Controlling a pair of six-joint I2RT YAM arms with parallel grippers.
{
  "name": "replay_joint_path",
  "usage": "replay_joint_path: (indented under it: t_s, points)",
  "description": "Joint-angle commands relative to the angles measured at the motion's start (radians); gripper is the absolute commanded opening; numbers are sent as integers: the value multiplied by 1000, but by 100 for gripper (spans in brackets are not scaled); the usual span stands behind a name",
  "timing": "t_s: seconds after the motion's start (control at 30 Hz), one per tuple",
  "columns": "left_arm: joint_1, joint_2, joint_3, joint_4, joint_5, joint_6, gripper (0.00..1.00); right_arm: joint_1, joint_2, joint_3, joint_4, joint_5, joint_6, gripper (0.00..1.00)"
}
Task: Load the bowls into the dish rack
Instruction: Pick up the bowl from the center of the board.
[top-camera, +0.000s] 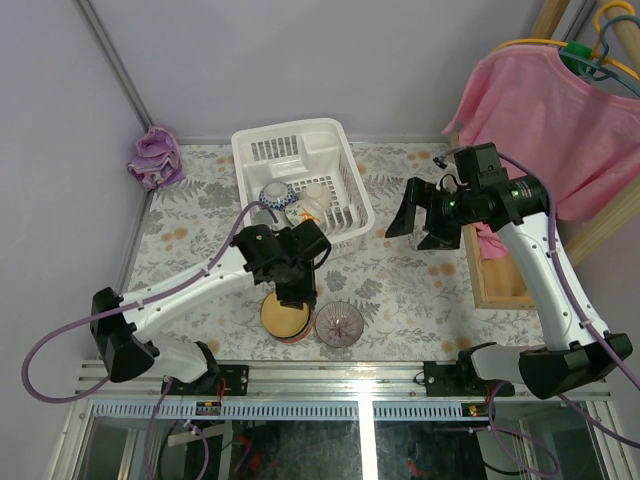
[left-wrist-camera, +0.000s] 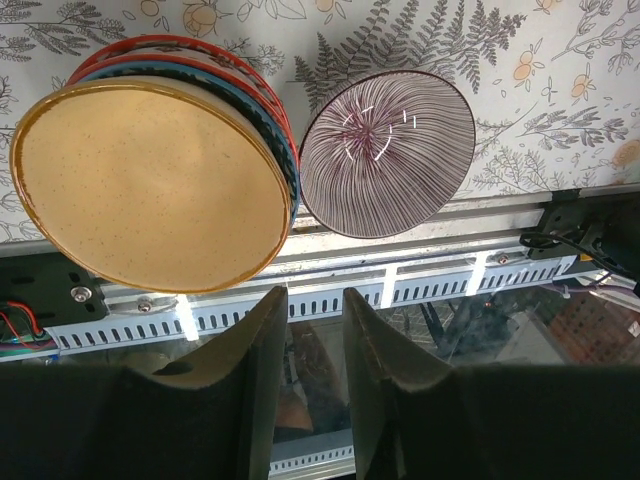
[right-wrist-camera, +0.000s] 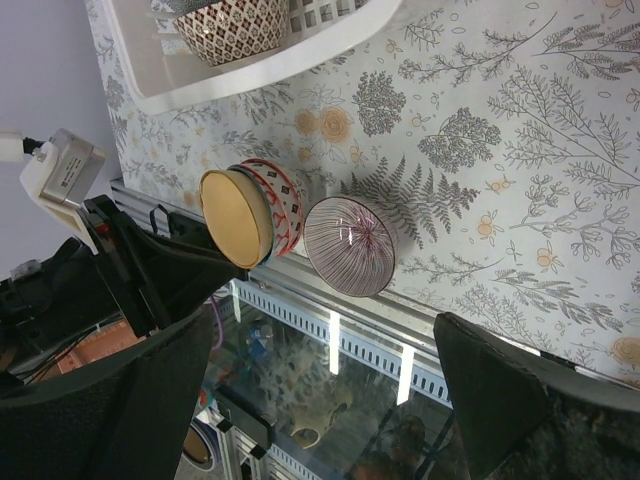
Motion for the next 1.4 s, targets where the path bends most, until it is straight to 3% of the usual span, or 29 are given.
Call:
replay_joint_path:
  t_s: [0.0, 0.17, 0.37, 0.47, 0.63, 0.77, 0.93, 1.37]
  points:
    - [-4, 10, -7, 37, -1, 27, 27, -5, -38, -18, -38, -48, -23, 99]
    - [-4, 26, 6, -3, -18, 36, 33, -5, -44, -26, -39, -51, -24, 99]
    - [-4, 54, -3, -39, -39, 45, 48, -5, -51, -34, -36, -57, -23, 99]
    - [-4, 66, -8, -20, -41, 45, 49, -5, -57, -39, -37, -58, -24, 99]
    - [-77, 133, 166, 48, -14, 119, 45, -5, -69, -37, -48, -49, -24, 99]
    - [-176, 231, 269, 59, 8, 161, 54, -6, -84, -4, -82, -13, -30, 99]
    - [-213, 298, 201, 128, 102, 198, 61, -8, -119, 34, -111, 38, -34, 99]
    - [-217, 483, 179, 243, 121, 404, 64, -8, -159, 53, -120, 73, -41, 99]
